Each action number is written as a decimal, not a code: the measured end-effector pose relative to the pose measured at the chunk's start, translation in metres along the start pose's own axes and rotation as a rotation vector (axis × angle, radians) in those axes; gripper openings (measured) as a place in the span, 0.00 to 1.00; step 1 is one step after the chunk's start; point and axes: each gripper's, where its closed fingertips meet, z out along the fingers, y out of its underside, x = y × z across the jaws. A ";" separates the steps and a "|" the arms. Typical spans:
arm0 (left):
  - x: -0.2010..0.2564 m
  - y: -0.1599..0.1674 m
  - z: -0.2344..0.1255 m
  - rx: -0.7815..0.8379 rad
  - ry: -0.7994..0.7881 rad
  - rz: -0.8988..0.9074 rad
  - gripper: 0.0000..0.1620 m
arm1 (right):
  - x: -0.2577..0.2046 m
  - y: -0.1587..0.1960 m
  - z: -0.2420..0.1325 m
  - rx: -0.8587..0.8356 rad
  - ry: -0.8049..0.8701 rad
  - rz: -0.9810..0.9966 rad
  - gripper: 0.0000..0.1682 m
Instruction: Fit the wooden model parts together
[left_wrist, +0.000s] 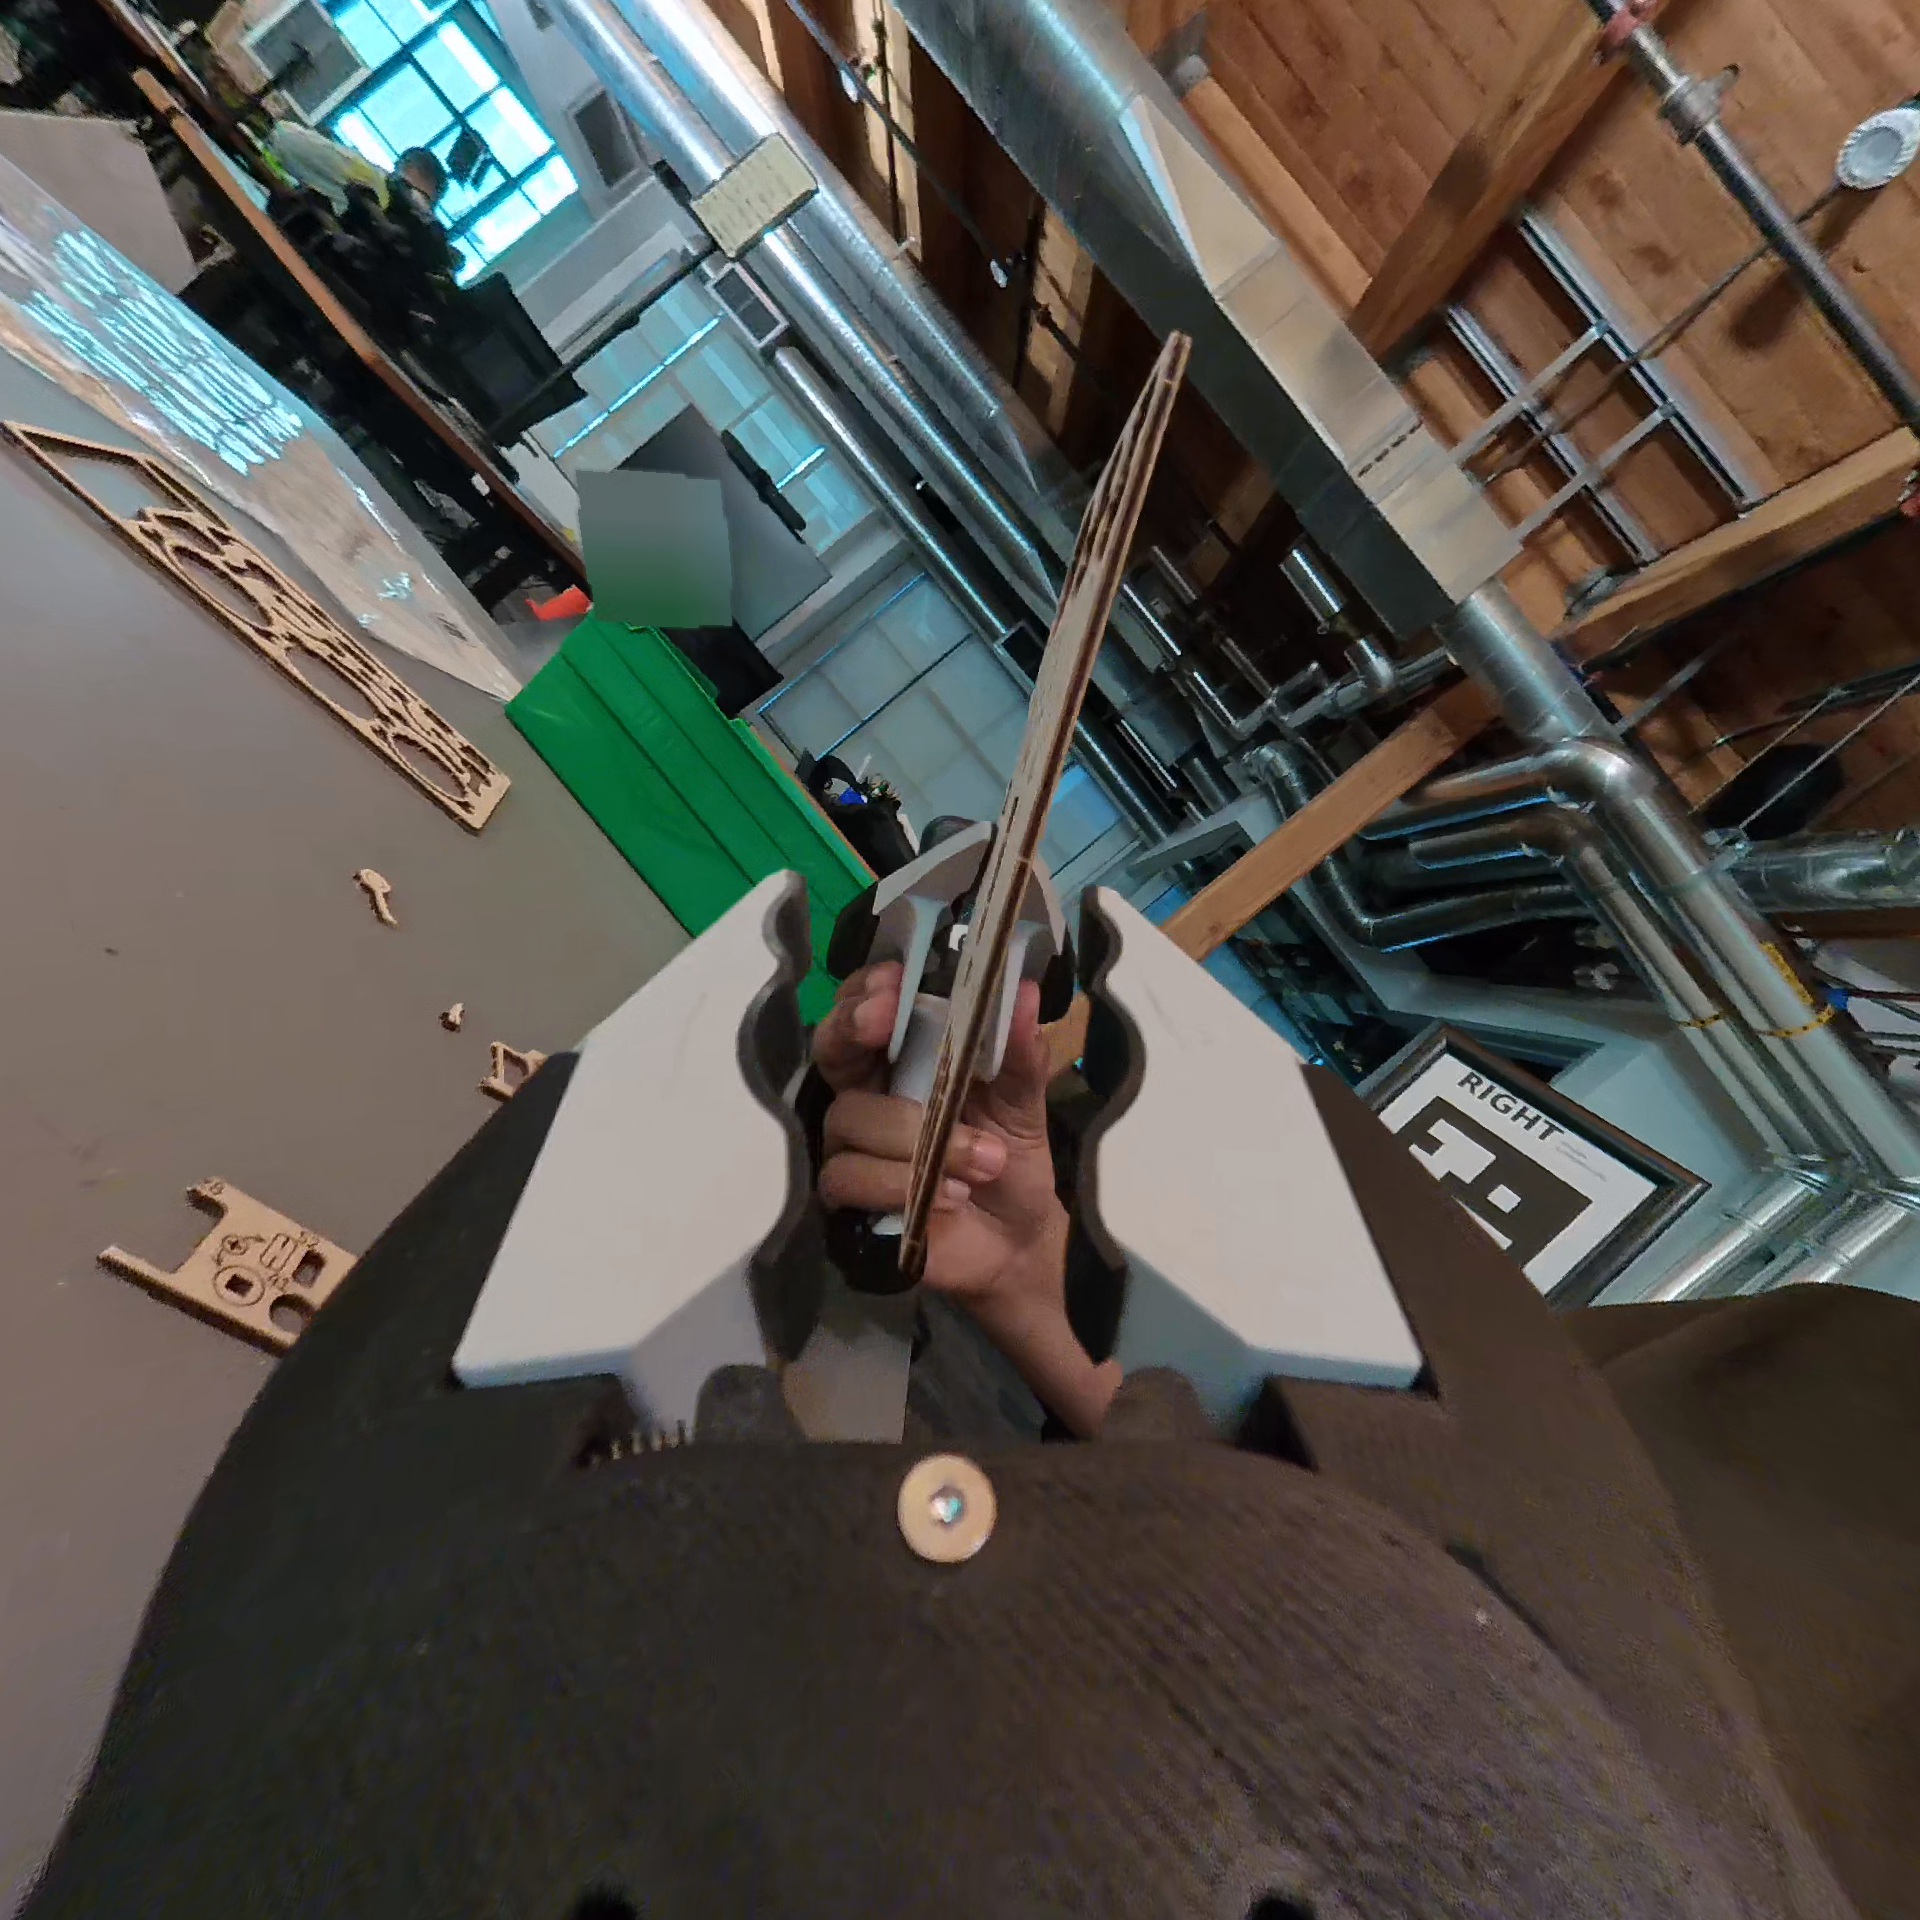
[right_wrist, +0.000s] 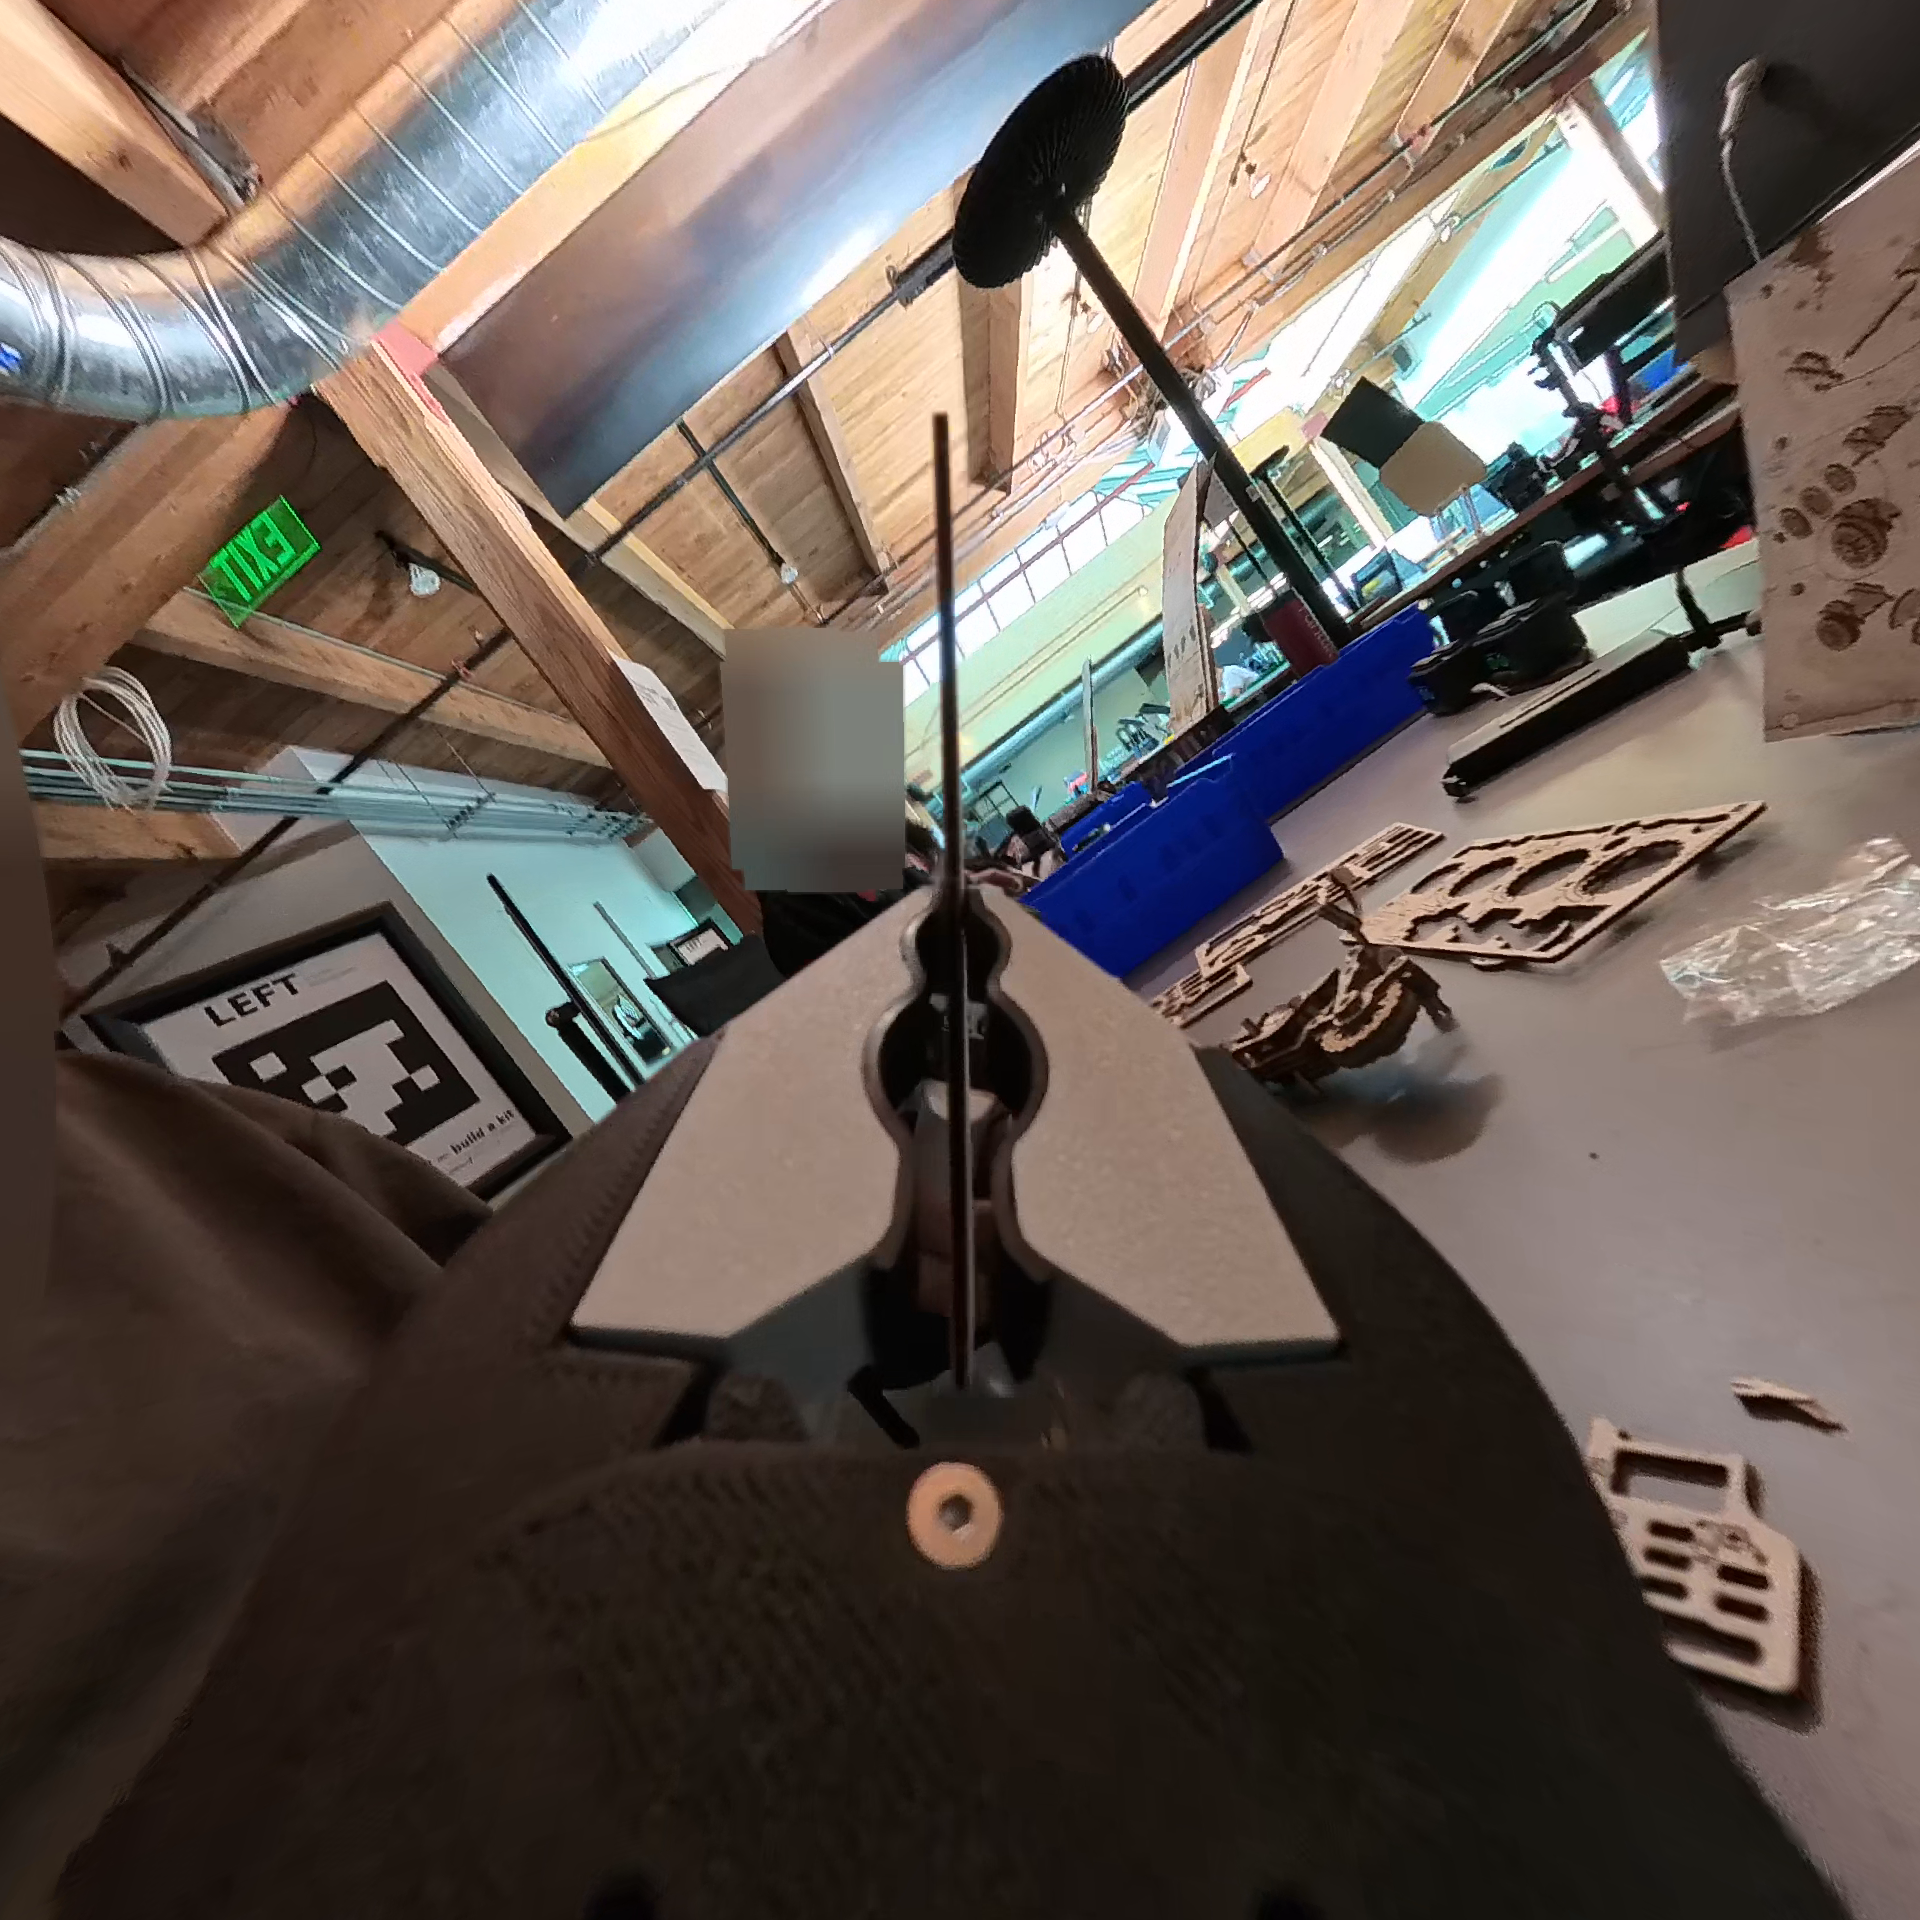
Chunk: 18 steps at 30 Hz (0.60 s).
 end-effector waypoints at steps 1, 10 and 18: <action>0.000 0.001 0.001 -0.007 0.001 0.000 0.31 | 0.001 -0.002 -0.001 0.015 -0.002 0.013 0.00; 0.001 -0.002 -0.001 0.009 0.026 -0.050 0.30 | 0.010 -0.016 -0.011 0.115 -0.005 0.123 0.00; 0.002 0.000 0.000 0.002 0.022 -0.046 0.30 | 0.011 -0.008 -0.006 0.078 0.007 0.121 0.01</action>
